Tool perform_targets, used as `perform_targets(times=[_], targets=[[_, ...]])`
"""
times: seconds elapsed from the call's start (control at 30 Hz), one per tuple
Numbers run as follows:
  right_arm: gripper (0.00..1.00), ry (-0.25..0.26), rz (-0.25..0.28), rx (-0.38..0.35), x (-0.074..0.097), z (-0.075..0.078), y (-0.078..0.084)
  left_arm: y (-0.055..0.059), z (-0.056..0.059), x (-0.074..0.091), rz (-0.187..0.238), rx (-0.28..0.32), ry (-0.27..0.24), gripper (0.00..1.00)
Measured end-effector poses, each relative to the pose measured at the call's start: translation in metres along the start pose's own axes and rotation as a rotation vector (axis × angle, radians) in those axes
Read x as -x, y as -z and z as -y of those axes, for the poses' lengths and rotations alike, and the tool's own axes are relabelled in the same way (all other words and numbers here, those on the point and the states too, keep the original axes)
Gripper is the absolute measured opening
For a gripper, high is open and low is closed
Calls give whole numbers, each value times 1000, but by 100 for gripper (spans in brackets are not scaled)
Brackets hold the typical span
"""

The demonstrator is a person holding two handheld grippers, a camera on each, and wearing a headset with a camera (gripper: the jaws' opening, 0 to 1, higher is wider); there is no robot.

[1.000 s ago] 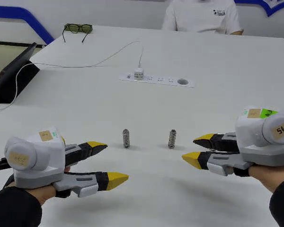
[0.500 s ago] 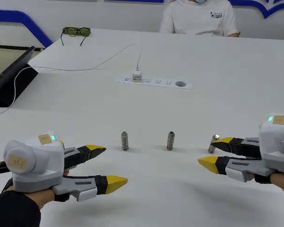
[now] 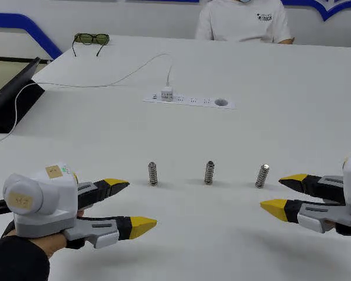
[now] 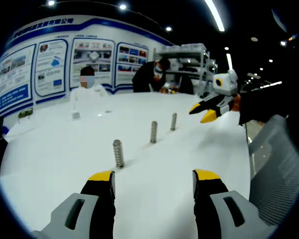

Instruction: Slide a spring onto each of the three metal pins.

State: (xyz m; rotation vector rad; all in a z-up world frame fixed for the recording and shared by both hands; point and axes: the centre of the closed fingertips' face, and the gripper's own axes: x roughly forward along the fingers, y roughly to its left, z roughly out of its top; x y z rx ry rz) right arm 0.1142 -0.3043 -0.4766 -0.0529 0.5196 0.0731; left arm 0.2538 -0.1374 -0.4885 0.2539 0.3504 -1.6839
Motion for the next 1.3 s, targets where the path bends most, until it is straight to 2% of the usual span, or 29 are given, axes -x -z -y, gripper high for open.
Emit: perform_targets(times=[0.37, 0.87, 1.3], targets=[[46, -2, 12, 9, 8, 2, 7, 2, -2, 0, -2, 5, -5, 64], [51, 38, 8, 11, 16, 10, 16, 4, -4, 0, -3, 9, -8, 64], [54, 47, -1, 27, 17, 13, 18, 5, -3, 0, -3, 16, -9, 64]])
